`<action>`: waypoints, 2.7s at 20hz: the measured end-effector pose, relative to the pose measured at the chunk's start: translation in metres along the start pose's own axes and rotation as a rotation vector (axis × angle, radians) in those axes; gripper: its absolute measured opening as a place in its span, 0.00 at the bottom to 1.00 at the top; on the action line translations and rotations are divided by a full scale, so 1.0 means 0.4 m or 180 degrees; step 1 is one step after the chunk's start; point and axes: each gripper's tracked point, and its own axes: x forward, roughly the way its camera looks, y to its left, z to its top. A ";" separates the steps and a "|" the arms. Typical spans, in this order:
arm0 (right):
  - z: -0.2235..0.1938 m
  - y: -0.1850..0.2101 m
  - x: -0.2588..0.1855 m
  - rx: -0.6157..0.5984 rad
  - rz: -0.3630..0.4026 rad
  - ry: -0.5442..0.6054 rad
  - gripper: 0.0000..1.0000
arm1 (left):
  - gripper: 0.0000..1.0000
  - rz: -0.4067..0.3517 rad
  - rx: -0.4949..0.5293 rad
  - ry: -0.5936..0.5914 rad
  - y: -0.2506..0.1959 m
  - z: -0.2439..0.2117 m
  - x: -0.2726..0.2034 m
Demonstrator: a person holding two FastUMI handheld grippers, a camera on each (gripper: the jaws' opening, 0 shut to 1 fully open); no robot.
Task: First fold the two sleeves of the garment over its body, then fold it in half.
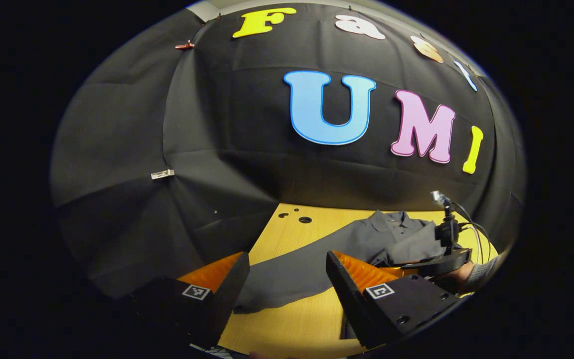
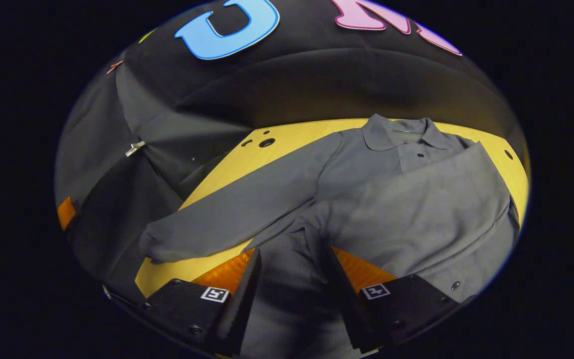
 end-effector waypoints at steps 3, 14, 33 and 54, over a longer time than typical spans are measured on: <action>-0.005 -0.007 -0.046 -0.0188 -0.0061 -0.0024 0.80 | 0.98 0.0116 -0.0034 0.0169 0.031 -0.060 0.041; -0.025 -0.037 -0.266 -0.0332 -0.0085 -0.0044 0.80 | 0.98 0.0765 -0.0003 0.0780 0.213 -0.302 0.186; -0.048 -0.287 -0.516 -0.0046 -0.0727 -0.0266 0.80 | 0.07 0.0441 0.0459 0.1394 0.176 -0.455 0.298; -0.063 -0.688 -0.703 0.0480 -0.1114 -0.0573 0.80 | 0.06 -0.0301 0.0436 -0.0042 -0.373 0.135 0.228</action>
